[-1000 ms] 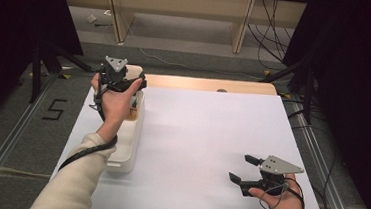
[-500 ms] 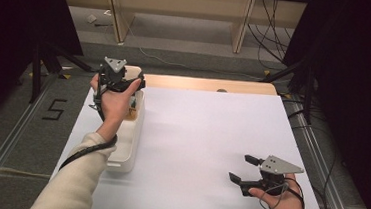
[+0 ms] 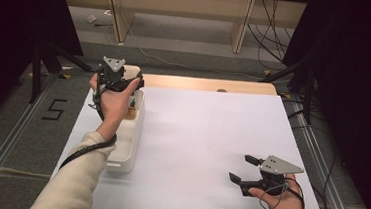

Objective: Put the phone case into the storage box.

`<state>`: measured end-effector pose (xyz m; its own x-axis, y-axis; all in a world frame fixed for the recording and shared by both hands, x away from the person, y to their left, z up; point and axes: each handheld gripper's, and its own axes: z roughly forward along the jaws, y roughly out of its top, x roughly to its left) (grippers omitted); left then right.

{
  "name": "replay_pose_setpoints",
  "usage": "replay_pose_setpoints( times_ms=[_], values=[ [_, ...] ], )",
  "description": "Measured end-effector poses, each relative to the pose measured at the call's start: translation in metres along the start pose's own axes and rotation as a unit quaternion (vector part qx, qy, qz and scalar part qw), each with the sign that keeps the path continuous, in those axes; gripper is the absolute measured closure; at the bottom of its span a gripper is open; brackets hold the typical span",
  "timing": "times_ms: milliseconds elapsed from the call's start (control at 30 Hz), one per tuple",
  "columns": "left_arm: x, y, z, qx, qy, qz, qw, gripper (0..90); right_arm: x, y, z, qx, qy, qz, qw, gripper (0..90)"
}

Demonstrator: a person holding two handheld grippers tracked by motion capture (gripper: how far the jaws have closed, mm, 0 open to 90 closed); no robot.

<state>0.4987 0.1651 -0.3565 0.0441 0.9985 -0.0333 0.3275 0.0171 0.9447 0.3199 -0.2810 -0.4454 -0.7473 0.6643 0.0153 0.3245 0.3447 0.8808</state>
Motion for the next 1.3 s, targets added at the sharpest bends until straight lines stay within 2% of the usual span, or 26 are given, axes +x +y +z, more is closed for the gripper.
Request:
replay_pose_setpoints(
  times_ms=[733,833,1300],
  values=[
    [0.003,-0.002,0.006,0.002,0.001,0.000,1.0000,10.8,0.000,0.000,0.000,0.000,0.000,0.000,1.0000,17.8],
    [0.001,-0.003,0.006,0.005,0.001,-0.009,0.9999,10.8,0.000,0.000,0.000,-0.001,0.000,0.000,1.0000,17.8],
    [0.000,-0.003,0.012,0.006,0.000,-0.006,1.0000,10.7,0.000,0.000,0.000,0.000,0.001,0.001,1.0000,17.8]
  ],
)
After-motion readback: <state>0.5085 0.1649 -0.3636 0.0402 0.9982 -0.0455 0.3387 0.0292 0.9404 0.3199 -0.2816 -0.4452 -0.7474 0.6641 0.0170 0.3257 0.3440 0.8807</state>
